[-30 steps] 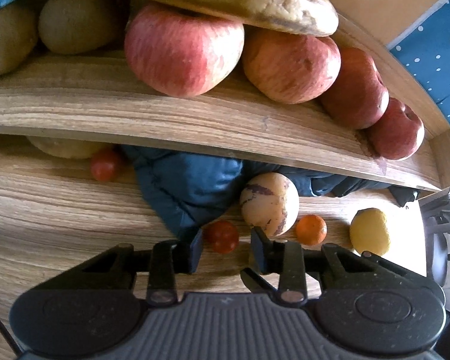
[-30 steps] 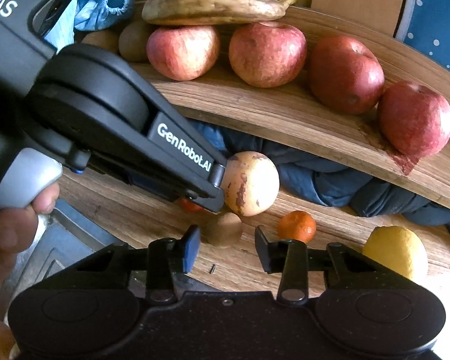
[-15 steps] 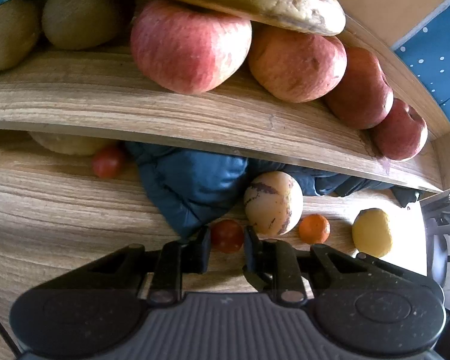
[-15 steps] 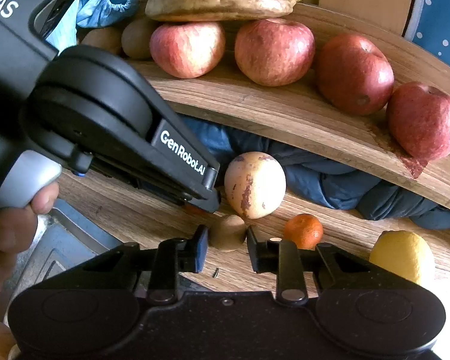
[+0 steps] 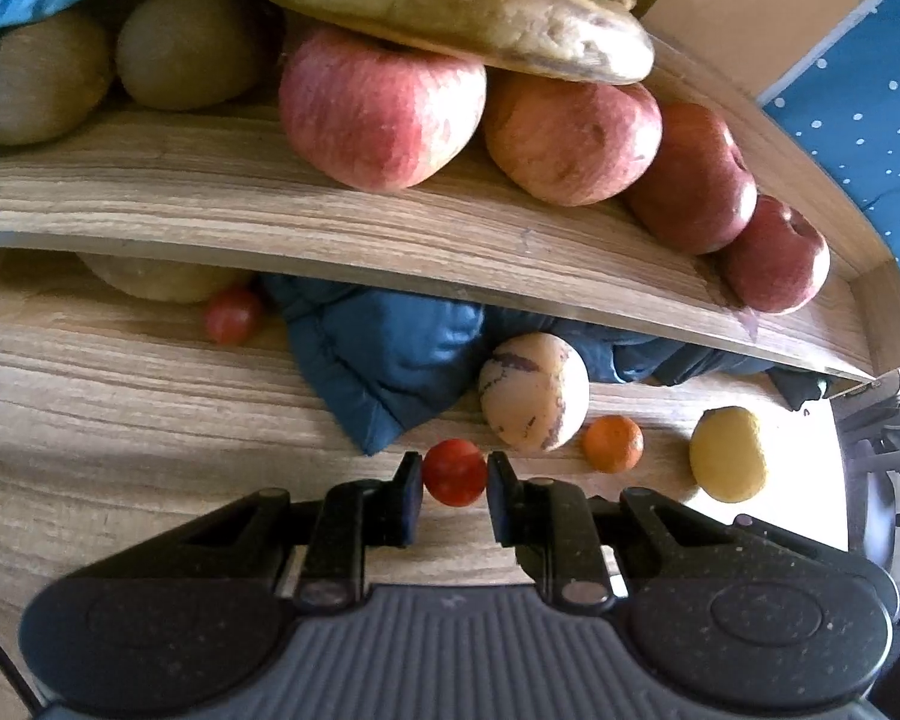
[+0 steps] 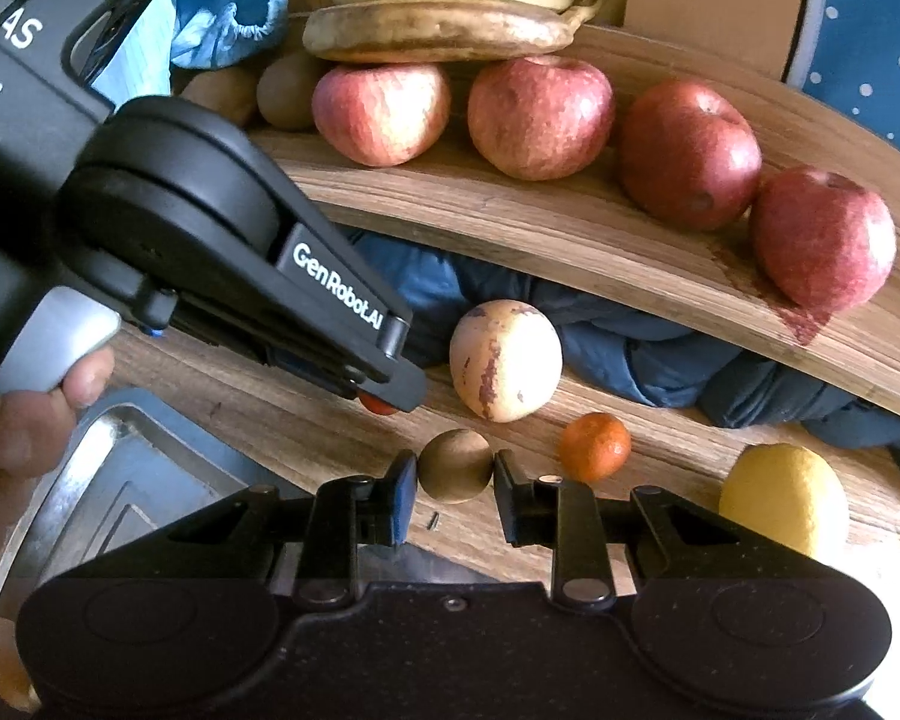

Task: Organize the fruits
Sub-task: 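Carry the tomato in left gripper and kiwi in right gripper over the tray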

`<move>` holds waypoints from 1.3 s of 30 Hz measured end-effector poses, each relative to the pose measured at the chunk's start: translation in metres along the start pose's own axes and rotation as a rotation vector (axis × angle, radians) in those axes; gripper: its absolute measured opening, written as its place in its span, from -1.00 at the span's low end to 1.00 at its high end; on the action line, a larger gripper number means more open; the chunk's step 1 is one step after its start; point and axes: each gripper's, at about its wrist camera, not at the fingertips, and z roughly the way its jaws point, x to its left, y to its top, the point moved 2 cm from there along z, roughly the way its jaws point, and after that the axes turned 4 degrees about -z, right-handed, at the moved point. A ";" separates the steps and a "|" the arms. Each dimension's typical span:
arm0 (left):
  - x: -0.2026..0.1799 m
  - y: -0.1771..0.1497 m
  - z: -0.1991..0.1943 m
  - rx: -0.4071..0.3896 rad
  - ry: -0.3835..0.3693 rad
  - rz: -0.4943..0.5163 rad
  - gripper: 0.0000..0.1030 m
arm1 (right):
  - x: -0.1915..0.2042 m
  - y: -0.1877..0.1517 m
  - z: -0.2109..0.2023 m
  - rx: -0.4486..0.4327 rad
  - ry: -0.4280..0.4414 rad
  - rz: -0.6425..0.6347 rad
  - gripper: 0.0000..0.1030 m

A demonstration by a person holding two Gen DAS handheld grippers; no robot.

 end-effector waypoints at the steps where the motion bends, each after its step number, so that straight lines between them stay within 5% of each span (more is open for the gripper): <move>1: -0.001 -0.002 -0.001 -0.002 0.000 0.000 -0.53 | 0.000 -0.001 -0.003 -0.003 -0.001 0.000 -0.43; 39: -0.034 -0.112 -0.031 -0.008 0.014 -0.039 -0.53 | 0.002 -0.088 -0.091 -0.035 0.036 -0.049 -0.43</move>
